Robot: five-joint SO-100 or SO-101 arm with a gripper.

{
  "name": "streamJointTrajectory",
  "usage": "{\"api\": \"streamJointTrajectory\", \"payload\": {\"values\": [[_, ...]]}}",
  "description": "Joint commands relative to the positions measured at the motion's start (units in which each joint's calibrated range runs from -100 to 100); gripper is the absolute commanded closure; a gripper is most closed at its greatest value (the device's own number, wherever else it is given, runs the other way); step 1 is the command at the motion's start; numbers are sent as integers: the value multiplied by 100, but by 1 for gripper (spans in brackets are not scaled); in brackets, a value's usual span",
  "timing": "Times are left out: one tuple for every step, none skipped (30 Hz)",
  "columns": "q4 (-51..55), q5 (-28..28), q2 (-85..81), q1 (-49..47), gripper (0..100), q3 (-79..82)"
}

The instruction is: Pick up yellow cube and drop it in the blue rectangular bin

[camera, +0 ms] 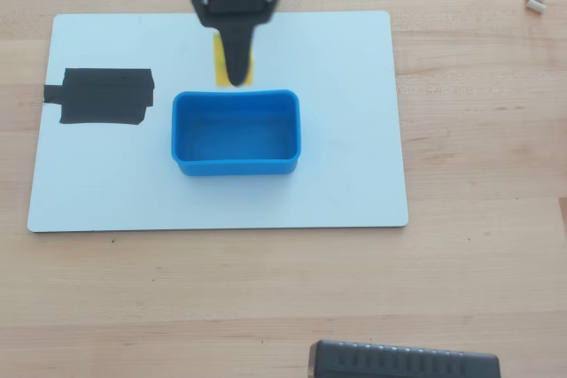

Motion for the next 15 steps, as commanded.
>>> {"api": "streamJointTrajectory", "payload": {"values": [[-827, -112, -508, -89, 85, 551], [-1157, -112, -656, -29, 85, 942], [-1496, -93, -833, 40, 85, 1388], [-1810, -83, -991, 91, 85, 1788], [-2115, -73, -1121, 117, 85, 2188], [-2280, -68, -1139, 125, 85, 2424], [-2445, -63, -1149, 108, 85, 2633], [-2602, -59, -1149, 82, 85, 2806], [-2759, -59, -1149, 48, 85, 2997], [-2900, -59, -1149, 5, 85, 3151], [-3032, -59, -1149, -38, 85, 3315], [-3131, -59, -1149, -80, 85, 3424], [-3213, -59, -1149, -115, 85, 3515], [-3246, -59, -1149, -132, 85, 3533], [-3246, -59, -1149, -158, 83, 3533]]}}
